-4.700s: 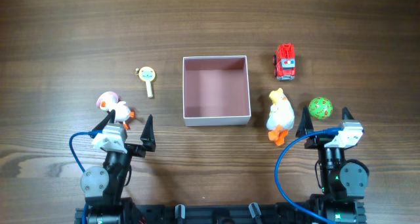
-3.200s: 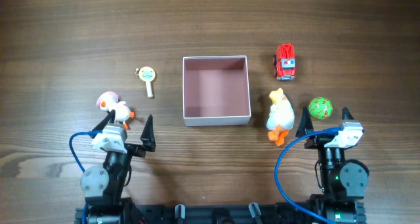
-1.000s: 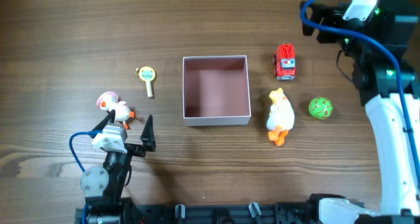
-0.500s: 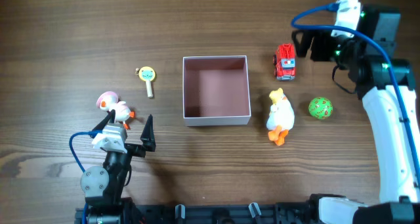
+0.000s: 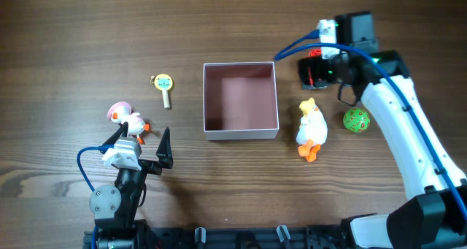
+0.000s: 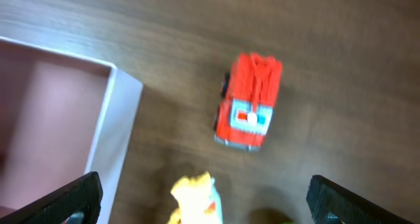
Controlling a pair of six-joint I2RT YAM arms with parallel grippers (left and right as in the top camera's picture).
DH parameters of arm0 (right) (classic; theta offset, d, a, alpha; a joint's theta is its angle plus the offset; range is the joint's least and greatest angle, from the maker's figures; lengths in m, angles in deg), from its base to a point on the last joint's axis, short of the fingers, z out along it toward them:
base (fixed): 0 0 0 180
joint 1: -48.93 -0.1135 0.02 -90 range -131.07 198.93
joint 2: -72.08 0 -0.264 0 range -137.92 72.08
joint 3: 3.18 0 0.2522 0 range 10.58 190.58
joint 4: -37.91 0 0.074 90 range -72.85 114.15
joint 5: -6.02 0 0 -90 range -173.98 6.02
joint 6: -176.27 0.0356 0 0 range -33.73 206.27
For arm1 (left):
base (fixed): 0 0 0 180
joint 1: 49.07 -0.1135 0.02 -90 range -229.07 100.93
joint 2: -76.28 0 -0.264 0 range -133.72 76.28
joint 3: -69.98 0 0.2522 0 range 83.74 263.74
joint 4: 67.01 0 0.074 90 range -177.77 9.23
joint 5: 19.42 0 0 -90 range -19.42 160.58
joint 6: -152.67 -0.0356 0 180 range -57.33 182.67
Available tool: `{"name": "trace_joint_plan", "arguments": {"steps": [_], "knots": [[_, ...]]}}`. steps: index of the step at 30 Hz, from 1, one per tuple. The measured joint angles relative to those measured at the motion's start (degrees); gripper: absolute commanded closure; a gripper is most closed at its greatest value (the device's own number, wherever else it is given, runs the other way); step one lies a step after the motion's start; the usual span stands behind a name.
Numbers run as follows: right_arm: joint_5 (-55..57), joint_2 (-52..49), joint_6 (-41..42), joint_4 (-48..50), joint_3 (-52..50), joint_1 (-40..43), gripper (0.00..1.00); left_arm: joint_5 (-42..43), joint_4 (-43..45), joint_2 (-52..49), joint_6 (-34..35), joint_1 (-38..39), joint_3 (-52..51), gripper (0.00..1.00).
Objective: Pack container
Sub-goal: 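Raise the right arm and move the right gripper over the red fire truck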
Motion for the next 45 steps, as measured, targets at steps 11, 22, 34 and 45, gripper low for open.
{"name": "trace_joint_plan", "arguments": {"steps": [11, 22, 34, 45], "knots": [[3.17, -15.06, 5.07, -8.15, 6.67, 1.25, 0.0, 0.0, 0.0, 0.0, 0.0, 0.0, 0.0, 0.0], [2.86, -17.44, 8.9, -8.63, 15.76, 3.15, 0.0, 0.0, 0.0, 0.0, 0.0, 0.0, 0.0, 0.0], [0.24, -23.54, 8.9, -7.19, 16.0, 8.72, 0.0, 0.0, 0.0, 0.0, 0.0, 0.0, 0.0, 0.0], [-1.68, -24.65, 8.63, -6.14, 16.0, 8.76, 0.0, 0.0, 0.0, 0.0, 0.0, 0.0, 0.0, 0.0]]}}
